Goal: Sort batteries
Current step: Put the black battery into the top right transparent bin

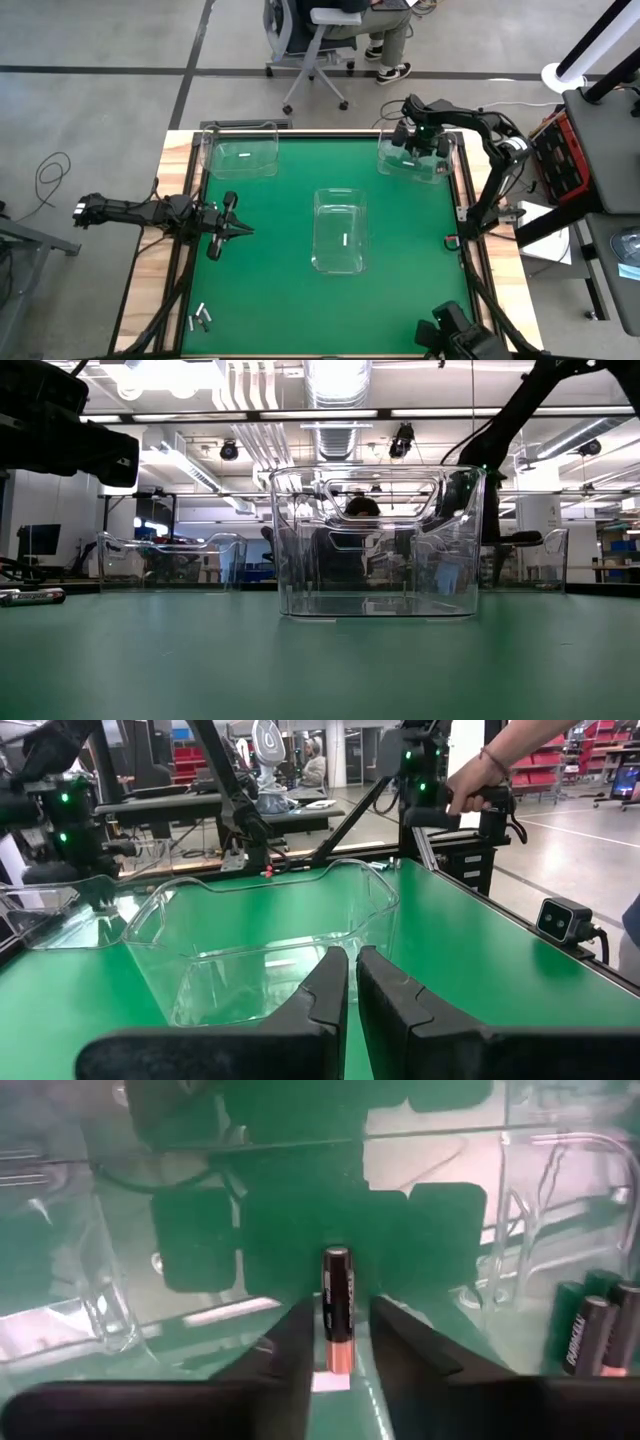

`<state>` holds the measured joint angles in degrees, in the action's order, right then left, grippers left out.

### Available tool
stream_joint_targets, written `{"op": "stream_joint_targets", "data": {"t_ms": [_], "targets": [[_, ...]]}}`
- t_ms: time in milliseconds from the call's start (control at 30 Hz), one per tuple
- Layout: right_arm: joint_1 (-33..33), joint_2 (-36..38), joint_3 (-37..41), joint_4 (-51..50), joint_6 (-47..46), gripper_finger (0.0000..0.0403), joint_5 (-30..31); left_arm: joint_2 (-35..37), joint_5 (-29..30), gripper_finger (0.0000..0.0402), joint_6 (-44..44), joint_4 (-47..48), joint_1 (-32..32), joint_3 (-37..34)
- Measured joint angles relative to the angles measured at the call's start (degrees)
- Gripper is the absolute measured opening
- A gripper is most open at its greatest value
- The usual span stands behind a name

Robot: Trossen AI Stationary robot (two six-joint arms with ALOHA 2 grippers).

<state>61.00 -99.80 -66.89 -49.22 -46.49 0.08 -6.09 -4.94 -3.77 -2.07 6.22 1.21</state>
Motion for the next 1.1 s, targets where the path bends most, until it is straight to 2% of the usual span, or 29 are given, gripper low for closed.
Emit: {"op": "stream_joint_targets", "data": {"t_ms": [167,267,367,467,533,633,767,867,1000,1100], "targets": [[-2.4,7.5,-1.1,-0.2,4.5,0.0180,0.4,0.0,0.0,0.0007,0.0,0.0,0.0,0.0],[-8.0,14.3,-2.0,-2.8,10.2,0.0187,1.8,0.0,0.0,0.0007,0.0,0.0,0.0,0.0],[-16.8,21.0,-2.1,-7.6,15.4,0.0183,2.0,0.0,0.0,0.0007,0.0,0.0,0.0,0.0],[-26.8,27.1,-2.0,-15.0,16.4,0.0176,1.3,0.0,0.0,0.0007,0.0,0.0,0.0,0.0],[-34.1,30.2,-1.9,-21.2,15.8,0.0173,1.2,0.0,0.0,0.0007,0.0,0.0,0.0,0.0],[-44.9,33.4,-1.4,-30.2,10.2,0.0171,0.6,0.0,0.0,0.0007,0.0,0.0,0.0,0.0],[-60.1,35.1,0.1,-37.7,3.2,0.0181,-3.0,0.0,0.0,0.0007,0.0,0.0,0.0,0.0],[-69.3,34.3,1.9,-37.2,-0.9,0.0198,-7.3,0.0,0.0,0.0007,0.0,0.0,0.0,0.0],[-76.6,31.1,5.2,-36.9,-1.4,0.0228,-11.9,0.0,0.0,0.0007,0.0,0.0,0.0,0.0],[-79.5,27.7,8.7,-36.5,2.9,0.0255,-15.4,0.0,0.0,0.0007,0.0,0.0,0.0,0.0]]}}
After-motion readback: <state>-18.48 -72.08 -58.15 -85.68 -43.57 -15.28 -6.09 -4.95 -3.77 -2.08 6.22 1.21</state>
